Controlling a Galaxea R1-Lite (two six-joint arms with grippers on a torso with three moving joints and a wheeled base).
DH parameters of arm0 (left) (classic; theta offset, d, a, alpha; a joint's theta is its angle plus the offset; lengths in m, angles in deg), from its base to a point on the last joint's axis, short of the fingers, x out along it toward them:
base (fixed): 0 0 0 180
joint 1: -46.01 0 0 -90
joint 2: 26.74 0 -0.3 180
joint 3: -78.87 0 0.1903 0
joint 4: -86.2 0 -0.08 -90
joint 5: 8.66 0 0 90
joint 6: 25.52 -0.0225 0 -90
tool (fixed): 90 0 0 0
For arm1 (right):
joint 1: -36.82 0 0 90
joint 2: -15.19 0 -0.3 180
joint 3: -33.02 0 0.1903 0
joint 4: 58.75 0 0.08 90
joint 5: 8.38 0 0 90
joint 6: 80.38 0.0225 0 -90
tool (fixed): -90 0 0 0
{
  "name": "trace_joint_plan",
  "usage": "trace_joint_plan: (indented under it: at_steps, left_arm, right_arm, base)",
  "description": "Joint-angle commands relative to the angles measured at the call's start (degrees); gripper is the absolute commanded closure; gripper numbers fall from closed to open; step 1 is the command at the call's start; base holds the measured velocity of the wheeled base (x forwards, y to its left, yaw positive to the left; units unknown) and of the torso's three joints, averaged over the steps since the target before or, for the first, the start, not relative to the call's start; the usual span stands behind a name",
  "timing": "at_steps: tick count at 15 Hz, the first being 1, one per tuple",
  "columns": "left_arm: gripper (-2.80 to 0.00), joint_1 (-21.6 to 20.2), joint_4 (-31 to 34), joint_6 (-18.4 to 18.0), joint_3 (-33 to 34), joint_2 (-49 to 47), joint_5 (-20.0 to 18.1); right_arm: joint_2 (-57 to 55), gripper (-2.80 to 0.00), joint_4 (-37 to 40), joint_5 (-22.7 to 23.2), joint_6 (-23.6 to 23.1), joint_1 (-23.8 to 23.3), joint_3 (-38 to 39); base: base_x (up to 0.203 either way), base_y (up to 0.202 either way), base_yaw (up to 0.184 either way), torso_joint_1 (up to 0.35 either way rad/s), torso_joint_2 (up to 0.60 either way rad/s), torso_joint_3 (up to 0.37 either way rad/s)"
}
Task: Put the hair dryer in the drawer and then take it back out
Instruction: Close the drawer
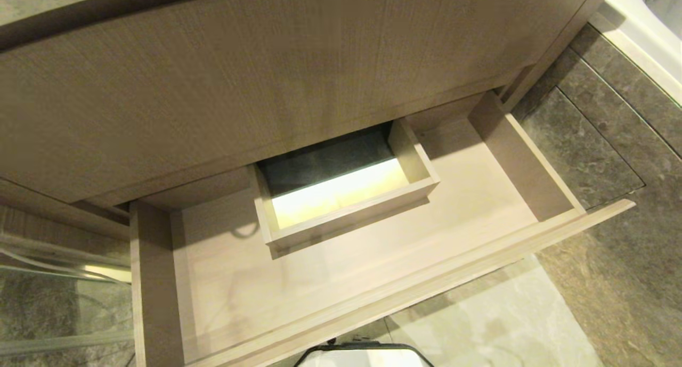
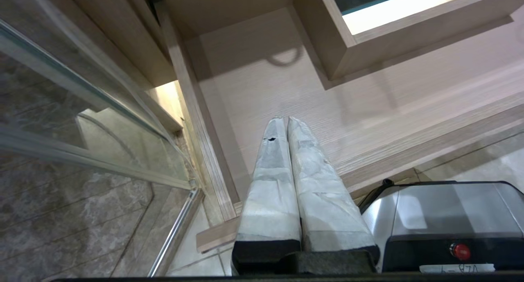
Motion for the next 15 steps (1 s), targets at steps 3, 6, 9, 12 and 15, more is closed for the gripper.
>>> trace_joint_plan:
  at_steps: [3, 6, 9, 12, 15]
  left_arm:
    - [0.0, 0.0, -0.01, 0.0, 0.0, 0.02, 0.09]
    - [0.0, 0.0, -0.01, 0.0, 0.0, 0.02, 0.0]
    - [0.0, 0.0, -0.01, 0.0, 0.0, 0.02, 0.0]
    - [0.0, 0.0, -0.01, 0.0, 0.0, 0.02, 0.0]
    - [0.0, 0.0, -0.01, 0.0, 0.0, 0.02, 0.02]
  right_arm:
    - [-8.55, 0.0, 8.17, -19.1, -2.73, 0.13, -0.04]
    - [-16.92, 0.0, 12.26, -23.67, -2.38, 0.24, 0.87]
    - [-25.58, 0.0, 11.72, -24.51, -0.65, 0.43, 4.67]
    - [-36.17, 0.0, 6.68, -24.64, 5.41, 3.82, 5.46]
    - [-45.81, 0.0, 0.65, -24.68, 9.52, 6.91, 4.12]
  base:
    - [0.0, 0.0, 0.0, 0.0, 0.0, 0.0]
    - [0.0, 0.0, 0.0, 0.0, 0.0, 0.0]
    - [0.0, 0.0, 0.0, 0.0, 0.0, 0.0]
    - [0.0, 0.0, 0.0, 0.0, 0.0, 0.0]
    - [0.0, 0.0, 0.0, 0.0, 0.0, 0.0]
